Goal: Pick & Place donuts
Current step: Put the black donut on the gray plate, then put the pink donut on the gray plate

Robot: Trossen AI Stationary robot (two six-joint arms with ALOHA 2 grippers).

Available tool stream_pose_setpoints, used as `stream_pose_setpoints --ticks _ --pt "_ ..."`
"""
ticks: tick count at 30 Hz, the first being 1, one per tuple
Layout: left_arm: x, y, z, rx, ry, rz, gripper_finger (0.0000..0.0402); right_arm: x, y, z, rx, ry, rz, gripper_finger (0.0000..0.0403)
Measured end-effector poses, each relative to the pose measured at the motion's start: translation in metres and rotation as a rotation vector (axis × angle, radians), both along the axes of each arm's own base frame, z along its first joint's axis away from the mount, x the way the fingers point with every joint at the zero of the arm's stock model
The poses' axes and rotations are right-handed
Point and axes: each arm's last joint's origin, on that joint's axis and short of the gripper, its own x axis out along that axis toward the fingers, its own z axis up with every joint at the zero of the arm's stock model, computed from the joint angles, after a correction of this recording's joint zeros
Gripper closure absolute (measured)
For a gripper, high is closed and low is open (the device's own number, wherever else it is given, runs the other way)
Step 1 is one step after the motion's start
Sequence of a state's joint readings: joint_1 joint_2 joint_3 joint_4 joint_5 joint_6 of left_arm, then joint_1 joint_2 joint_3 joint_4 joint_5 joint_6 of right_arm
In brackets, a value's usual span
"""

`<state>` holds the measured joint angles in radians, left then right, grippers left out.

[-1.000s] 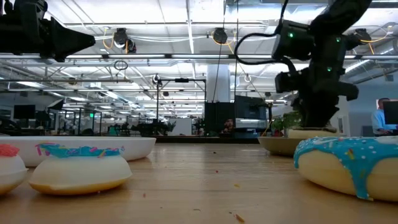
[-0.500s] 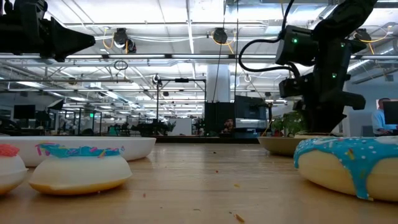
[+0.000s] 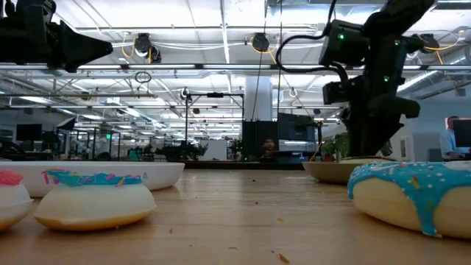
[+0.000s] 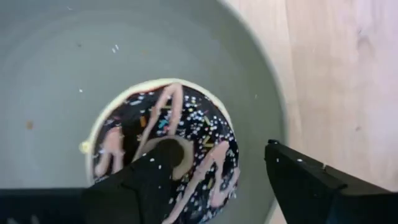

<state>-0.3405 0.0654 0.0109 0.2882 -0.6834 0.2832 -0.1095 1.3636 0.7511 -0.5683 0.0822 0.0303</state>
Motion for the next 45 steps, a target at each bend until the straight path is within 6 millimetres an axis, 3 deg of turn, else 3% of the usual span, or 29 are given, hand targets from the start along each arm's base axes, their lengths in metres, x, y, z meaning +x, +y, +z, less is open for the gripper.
stream_pose_setpoints --ticks 7,14,19,29,32,36,45 --pt "0.000 0.000 0.000 -0.007 -0.002 -0.001 0.0339 0.009 -0.003 0.023 -0.077 0.017 0.016 0.0168" --pt "0.000 0.000 0.000 -0.008 -0.003 -0.002 0.0339 0.013 0.013 0.072 0.003 0.100 0.082 0.0186" --pt "0.000 0.000 0.000 -0.009 -0.001 -0.002 0.0339 0.013 0.049 0.099 0.006 0.130 0.155 0.0223" --pt "0.000 0.000 0.000 -0.045 -0.014 -0.010 0.0339 0.021 0.137 0.132 0.028 0.043 0.252 0.0356" --pt "0.000 0.000 0.000 -0.047 -0.013 -0.010 0.0339 0.022 0.162 0.135 0.036 0.073 0.333 0.0393" --pt "0.000 0.000 -0.001 -0.047 -0.012 -0.010 0.0339 0.025 0.183 0.133 0.058 0.108 0.394 0.0393" --pt "0.001 0.000 -0.005 -0.033 0.034 -0.010 0.0339 0.028 0.189 0.131 0.060 0.087 0.421 0.0399"
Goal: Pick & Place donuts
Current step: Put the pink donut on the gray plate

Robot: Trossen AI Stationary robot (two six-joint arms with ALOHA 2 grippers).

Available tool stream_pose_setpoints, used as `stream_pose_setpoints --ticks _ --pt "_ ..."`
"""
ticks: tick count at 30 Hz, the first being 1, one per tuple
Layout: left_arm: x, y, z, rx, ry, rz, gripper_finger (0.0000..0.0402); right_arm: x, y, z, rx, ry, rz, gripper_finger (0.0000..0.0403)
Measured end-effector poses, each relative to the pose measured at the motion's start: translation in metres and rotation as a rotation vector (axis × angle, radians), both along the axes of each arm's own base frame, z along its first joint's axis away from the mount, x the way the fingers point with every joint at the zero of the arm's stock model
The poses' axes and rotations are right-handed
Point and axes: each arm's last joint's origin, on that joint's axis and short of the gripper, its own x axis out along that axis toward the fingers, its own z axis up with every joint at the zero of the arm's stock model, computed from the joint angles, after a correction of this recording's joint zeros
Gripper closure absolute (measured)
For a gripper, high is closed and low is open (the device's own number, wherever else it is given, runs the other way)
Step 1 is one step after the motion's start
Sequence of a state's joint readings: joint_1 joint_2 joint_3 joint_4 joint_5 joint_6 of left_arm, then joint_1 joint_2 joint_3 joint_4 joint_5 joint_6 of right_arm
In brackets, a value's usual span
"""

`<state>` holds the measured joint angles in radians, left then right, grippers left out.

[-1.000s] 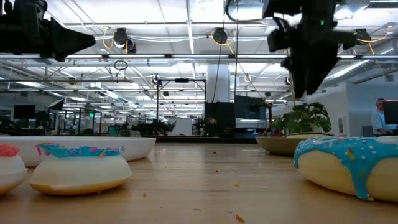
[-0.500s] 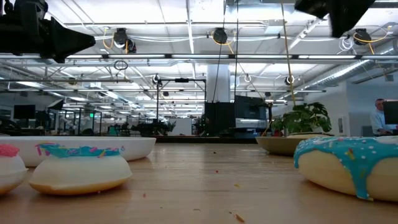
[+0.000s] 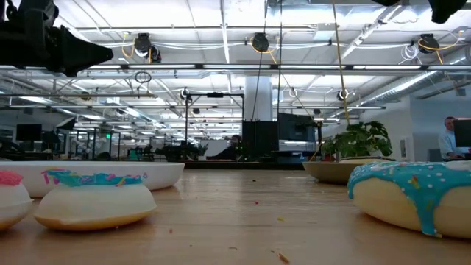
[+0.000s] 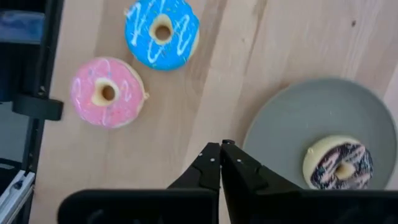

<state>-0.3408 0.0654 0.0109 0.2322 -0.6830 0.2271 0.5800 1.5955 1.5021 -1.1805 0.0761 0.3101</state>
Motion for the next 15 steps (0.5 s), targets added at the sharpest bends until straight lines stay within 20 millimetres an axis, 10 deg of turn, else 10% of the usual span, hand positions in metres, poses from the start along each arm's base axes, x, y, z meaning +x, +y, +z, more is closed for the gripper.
stream_pose_setpoints --ticks 15 --pt "-0.001 0.000 0.006 0.074 -0.025 0.016 0.0339 0.004 0.007 -0.037 0.102 -0.039 -0.154 0.0391"
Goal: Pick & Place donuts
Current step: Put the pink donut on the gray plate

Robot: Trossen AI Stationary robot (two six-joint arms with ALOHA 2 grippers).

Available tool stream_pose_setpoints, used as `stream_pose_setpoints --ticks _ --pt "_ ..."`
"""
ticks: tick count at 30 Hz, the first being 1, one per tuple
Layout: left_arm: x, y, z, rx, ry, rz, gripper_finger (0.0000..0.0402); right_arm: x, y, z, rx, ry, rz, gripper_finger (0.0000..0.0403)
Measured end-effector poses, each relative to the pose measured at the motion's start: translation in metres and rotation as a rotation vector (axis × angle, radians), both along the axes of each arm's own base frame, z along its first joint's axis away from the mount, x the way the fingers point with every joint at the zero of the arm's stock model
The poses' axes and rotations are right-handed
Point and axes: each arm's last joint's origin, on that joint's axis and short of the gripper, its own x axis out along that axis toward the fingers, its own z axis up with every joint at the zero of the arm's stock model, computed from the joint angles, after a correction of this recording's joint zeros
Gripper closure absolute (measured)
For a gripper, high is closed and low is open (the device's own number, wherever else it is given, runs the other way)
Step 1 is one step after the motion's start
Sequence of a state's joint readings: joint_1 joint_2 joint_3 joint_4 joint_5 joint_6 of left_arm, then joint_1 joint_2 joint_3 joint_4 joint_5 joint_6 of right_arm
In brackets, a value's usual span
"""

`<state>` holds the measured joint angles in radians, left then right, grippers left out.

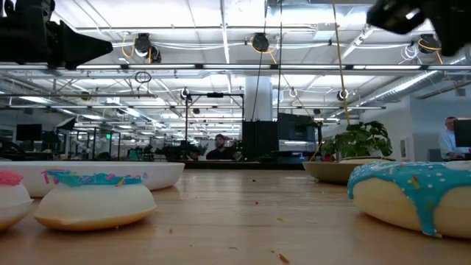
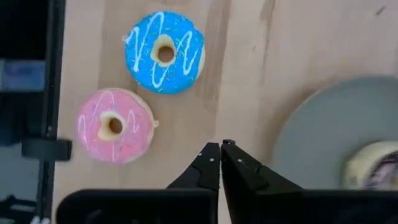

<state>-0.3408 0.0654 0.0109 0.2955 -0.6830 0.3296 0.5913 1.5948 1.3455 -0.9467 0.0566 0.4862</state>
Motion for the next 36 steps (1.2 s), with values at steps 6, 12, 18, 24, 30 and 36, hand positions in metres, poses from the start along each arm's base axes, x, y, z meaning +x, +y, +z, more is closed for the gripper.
stream_pose_setpoints --ticks 6,12,18,24,30,36 --pt "-0.001 0.000 0.004 0.058 -0.013 0.016 0.0339 0.002 0.009 -0.017 0.184 0.001 0.067 0.0365" --pt "-0.001 0.000 0.004 0.097 -0.002 0.025 0.0339 -0.002 0.025 -0.021 0.138 -0.087 0.076 0.0383" --pt "-0.001 0.000 0.005 0.093 -0.010 0.025 0.0339 -0.007 0.044 0.003 0.070 -0.223 0.065 0.0400" --pt "-0.001 0.000 0.004 0.092 -0.004 0.024 0.0339 -0.019 0.047 -0.002 0.068 -0.134 -0.034 0.0399" --pt "-0.001 0.000 0.004 0.095 -0.001 0.024 0.0339 -0.026 0.045 -0.031 0.105 -0.067 -0.079 0.0376" --pt "-0.001 0.000 0.004 0.081 -0.006 0.021 0.0339 -0.025 0.044 -0.057 0.220 -0.091 -0.032 0.0286"
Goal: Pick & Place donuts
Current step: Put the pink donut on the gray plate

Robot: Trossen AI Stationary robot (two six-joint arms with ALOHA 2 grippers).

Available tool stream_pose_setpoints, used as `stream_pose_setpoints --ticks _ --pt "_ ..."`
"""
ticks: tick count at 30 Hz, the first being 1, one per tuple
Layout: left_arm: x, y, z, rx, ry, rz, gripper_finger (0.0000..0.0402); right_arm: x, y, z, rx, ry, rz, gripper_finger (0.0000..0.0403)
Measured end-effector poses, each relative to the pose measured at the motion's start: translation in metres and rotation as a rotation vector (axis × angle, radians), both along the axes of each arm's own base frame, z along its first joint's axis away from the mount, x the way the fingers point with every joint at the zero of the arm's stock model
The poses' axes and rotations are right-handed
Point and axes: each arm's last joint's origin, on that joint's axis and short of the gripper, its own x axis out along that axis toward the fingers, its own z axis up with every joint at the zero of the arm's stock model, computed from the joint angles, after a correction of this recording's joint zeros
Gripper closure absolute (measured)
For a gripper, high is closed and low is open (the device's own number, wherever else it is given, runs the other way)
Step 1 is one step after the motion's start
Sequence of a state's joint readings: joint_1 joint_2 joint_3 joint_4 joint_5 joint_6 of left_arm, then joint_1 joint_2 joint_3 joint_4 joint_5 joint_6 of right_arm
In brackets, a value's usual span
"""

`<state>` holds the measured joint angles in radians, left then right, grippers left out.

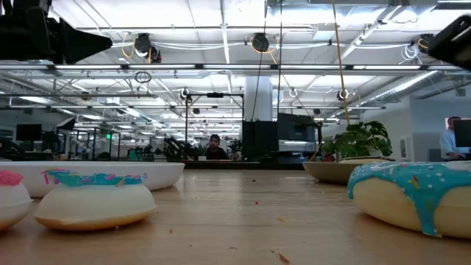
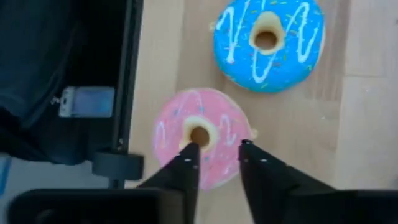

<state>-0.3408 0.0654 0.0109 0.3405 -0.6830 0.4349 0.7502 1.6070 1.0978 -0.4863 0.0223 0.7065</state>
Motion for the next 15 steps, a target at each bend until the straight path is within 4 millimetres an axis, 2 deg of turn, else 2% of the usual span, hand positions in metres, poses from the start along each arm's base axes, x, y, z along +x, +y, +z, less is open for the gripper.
stream_pose_setpoints --ticks 4,8,11,15 --pt "0.000 0.000 0.000 -0.027 -0.011 -0.007 0.0339 -0.001 -0.003 -0.009 -0.014 0.000 0.009 0.0221" --pt "0.000 0.000 0.000 -0.041 -0.016 -0.010 0.0339 0.002 0.003 -0.025 -0.036 0.032 0.015 0.0174" --pt "0.000 0.000 0.000 -0.029 -0.012 -0.007 0.0339 0.008 0.008 -0.040 -0.063 0.082 0.047 0.0154" --pt "0.000 0.000 0.000 -0.009 -0.005 -0.002 0.0339 0.015 0.008 -0.048 -0.068 0.126 0.066 0.0142"
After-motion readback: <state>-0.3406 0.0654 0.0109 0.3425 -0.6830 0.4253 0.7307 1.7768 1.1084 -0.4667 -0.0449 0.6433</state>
